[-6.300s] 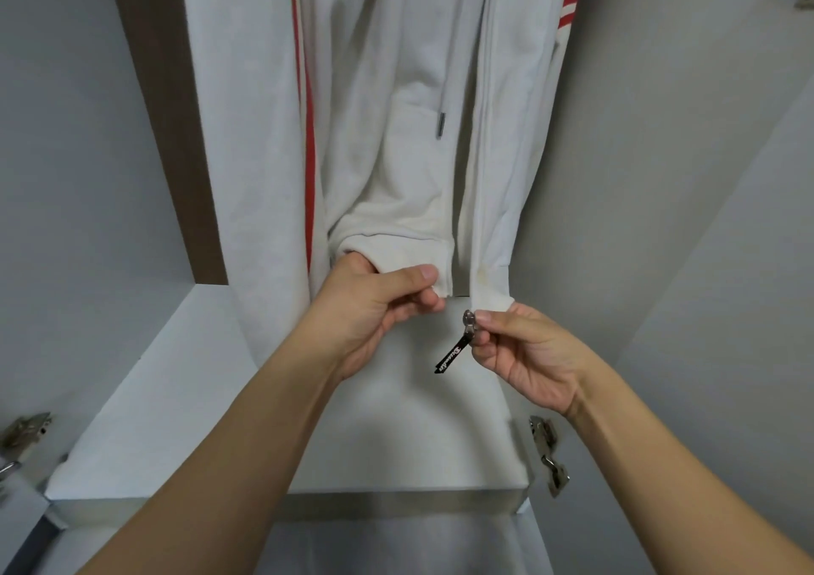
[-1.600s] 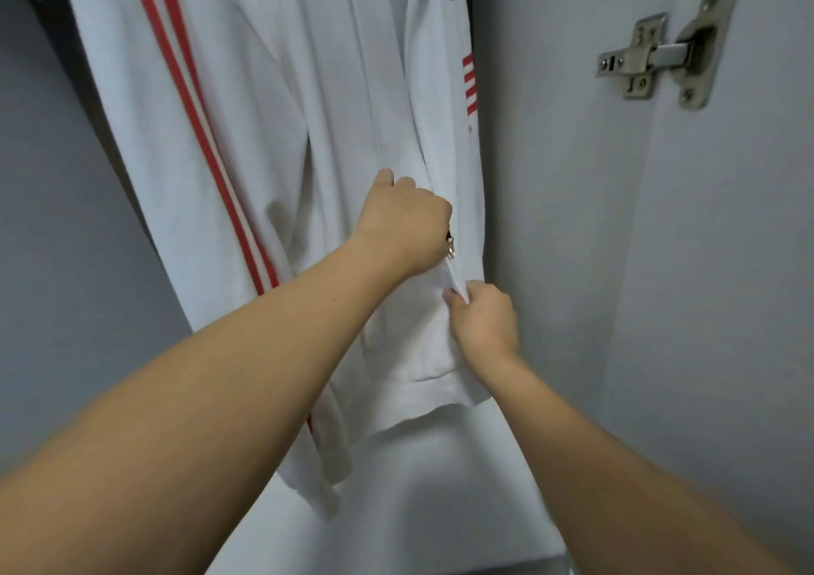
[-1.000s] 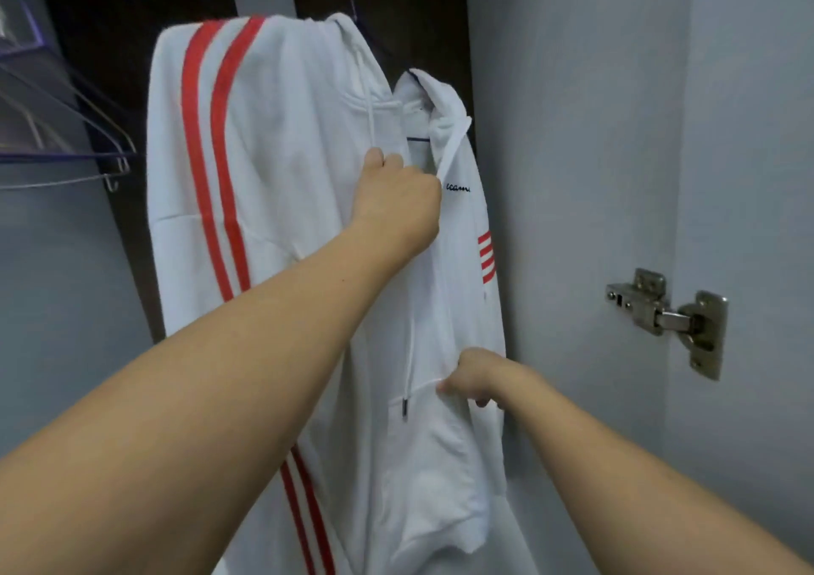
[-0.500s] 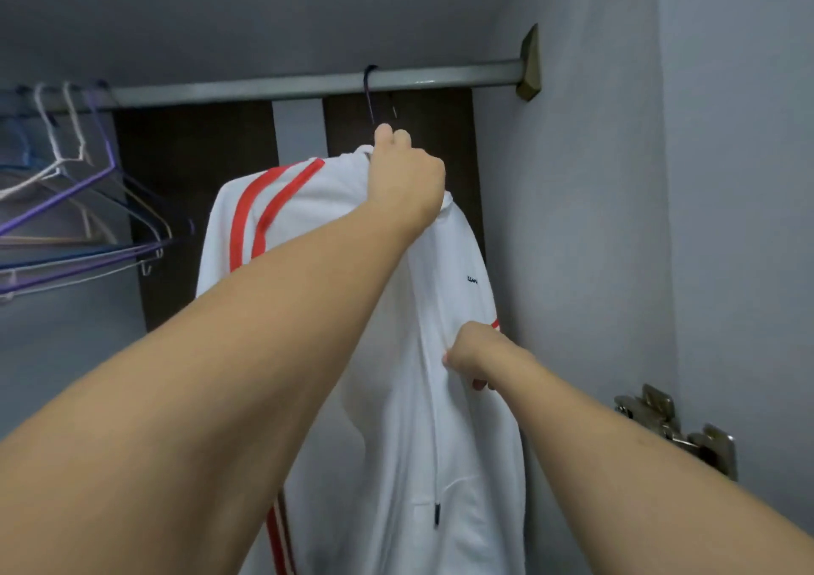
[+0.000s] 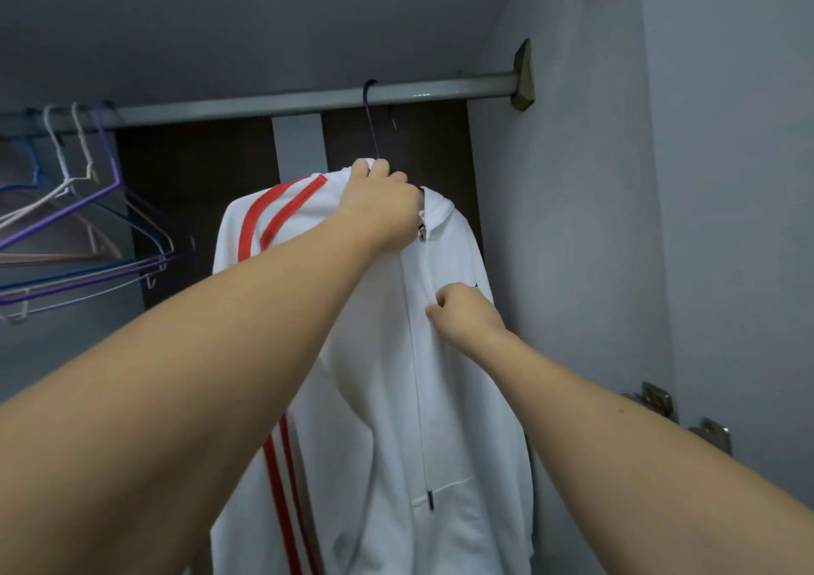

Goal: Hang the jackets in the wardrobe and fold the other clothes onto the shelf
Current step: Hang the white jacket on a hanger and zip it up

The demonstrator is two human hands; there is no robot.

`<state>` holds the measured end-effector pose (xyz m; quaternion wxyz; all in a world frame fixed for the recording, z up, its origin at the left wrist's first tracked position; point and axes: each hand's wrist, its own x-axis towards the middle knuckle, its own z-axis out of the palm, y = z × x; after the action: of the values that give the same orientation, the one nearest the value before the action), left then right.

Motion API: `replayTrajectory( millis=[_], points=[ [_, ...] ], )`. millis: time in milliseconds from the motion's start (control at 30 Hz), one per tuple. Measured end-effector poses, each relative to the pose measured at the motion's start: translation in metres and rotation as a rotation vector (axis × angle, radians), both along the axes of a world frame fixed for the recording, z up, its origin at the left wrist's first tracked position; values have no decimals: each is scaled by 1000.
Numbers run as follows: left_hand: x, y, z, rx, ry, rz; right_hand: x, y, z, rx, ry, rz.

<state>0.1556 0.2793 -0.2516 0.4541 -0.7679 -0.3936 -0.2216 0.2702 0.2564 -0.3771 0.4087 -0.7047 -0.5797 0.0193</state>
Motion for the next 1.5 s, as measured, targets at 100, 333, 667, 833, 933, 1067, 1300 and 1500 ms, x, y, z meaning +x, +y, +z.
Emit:
replayTrajectory(
  millis=[100, 333, 667, 833, 933, 1067, 1300, 1500],
  points=[
    [-2, -5, 4, 4, 61, 20, -7, -1, 7, -112, -37, -48],
    [-14, -23, 48, -280, 26, -92, -17, -42, 97, -114, -81, -72],
    [-64, -97, 135, -577, -194, -209, -24, -150, 227, -294, -126, -74],
    [-86, -134, 194, -586, -163, -285, -33, -202, 295, -382, -75, -82],
    [-101, -149, 227, -624, -173, -290, -43, -230, 342, -395, -68, -81],
    [-112, -165, 248, -699, -159, -281, -55, -255, 379, -403, -95, -82],
    [-120, -200, 228, -764, -165, -271, -66, -284, 365, -447, -93, -28],
    [-133, -226, 214, -779, -185, -237, -61, -310, 348, -452, -31, 5]
  ],
)
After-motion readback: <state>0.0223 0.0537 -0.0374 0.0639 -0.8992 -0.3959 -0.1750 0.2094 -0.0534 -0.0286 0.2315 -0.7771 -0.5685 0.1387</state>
